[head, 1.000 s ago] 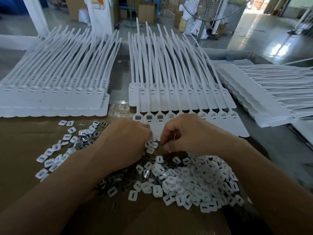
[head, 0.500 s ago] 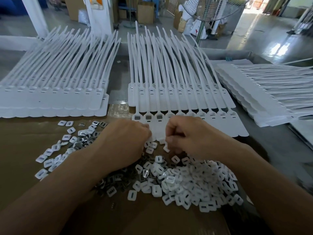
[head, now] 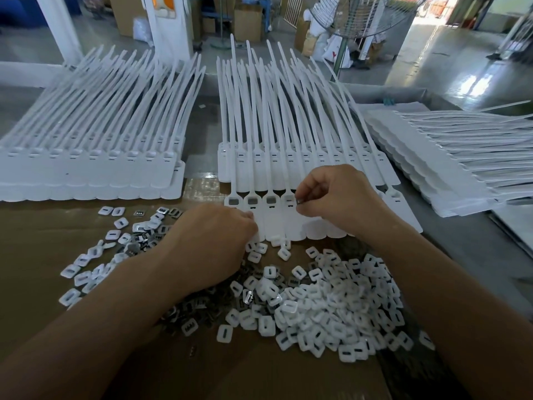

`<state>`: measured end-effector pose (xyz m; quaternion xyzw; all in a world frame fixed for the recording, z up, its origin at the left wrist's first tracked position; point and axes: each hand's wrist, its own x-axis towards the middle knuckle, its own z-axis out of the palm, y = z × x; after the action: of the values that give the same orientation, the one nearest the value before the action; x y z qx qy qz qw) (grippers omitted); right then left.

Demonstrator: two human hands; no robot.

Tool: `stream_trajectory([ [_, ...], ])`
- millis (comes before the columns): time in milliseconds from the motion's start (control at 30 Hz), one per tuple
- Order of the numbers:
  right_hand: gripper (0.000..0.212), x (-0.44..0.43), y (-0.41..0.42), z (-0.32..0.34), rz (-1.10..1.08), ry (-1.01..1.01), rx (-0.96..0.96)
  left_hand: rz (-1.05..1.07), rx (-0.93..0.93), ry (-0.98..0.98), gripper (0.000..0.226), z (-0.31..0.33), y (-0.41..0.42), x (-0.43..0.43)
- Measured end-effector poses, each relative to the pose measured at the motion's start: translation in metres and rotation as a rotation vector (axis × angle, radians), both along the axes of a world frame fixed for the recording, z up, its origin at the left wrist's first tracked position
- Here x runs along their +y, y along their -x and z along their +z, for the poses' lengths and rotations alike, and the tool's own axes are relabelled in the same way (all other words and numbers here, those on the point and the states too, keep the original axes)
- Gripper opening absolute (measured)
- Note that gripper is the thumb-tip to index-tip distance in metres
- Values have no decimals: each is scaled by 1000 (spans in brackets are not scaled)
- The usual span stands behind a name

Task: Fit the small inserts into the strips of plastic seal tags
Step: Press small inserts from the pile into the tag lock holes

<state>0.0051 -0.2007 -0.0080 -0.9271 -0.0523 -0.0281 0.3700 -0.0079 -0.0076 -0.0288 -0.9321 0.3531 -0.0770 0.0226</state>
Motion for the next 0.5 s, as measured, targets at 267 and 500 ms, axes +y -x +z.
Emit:
stream_trajectory([
  [267, 9, 2, -17, -8, -32, -14, -35, 13, -11, -7, 36, -3, -4, -3],
  [500, 15, 7, -24, -13, -8, 105, 41, 15, -7, -15, 38, -5, 0, 2],
])
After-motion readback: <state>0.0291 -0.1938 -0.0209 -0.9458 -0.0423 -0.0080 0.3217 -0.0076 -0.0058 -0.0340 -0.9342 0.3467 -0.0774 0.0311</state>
